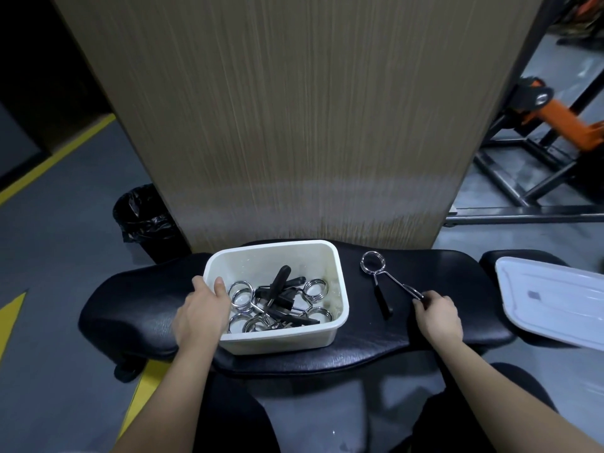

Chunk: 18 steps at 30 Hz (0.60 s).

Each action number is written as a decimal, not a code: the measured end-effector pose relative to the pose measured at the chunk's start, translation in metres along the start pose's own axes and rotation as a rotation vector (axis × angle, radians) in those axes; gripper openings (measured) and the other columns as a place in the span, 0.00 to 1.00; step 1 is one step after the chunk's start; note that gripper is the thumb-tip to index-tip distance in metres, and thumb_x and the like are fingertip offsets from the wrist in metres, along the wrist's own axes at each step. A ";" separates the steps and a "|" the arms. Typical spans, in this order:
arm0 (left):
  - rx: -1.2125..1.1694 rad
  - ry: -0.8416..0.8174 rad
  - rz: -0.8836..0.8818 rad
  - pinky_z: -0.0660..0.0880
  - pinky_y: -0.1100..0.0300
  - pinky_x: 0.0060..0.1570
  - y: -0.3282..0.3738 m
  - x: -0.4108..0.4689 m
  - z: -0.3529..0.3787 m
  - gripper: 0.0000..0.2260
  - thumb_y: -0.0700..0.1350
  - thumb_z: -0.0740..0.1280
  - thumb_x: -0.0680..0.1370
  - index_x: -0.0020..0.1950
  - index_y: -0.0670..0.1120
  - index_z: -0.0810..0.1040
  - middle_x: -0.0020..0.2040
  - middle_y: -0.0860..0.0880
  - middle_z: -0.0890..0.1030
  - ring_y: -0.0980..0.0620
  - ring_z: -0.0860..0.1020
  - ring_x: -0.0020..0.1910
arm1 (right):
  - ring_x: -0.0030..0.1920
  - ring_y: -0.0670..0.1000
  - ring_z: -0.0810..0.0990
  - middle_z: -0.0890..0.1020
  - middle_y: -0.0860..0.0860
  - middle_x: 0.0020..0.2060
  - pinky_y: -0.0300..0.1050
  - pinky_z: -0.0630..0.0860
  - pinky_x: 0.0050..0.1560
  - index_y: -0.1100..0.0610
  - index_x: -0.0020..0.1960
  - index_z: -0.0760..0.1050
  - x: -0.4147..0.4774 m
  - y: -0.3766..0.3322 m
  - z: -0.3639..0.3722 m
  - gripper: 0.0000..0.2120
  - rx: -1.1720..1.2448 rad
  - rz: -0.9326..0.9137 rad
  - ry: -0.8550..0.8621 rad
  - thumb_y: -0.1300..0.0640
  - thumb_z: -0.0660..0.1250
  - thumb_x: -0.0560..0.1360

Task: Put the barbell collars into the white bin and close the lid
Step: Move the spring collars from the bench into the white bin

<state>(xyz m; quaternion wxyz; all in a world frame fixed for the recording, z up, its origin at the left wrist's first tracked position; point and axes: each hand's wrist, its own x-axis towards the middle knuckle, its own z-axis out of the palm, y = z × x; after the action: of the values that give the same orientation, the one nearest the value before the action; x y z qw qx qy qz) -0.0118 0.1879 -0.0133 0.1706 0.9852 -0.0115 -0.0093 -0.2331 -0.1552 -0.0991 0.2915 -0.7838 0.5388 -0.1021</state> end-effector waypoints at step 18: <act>-0.002 -0.003 0.004 0.67 0.48 0.46 -0.002 0.001 0.000 0.20 0.58 0.50 0.82 0.59 0.44 0.67 0.55 0.36 0.80 0.34 0.77 0.54 | 0.36 0.58 0.85 0.80 0.64 0.41 0.52 0.85 0.38 0.66 0.47 0.71 -0.020 -0.066 -0.003 0.03 1.175 0.411 0.006 0.69 0.63 0.80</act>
<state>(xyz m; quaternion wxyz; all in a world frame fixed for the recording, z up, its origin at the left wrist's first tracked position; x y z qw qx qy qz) -0.0107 0.1894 -0.0143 0.1715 0.9850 -0.0135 -0.0104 -0.1905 -0.1221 -0.0562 0.6861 -0.3724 0.5335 -0.3255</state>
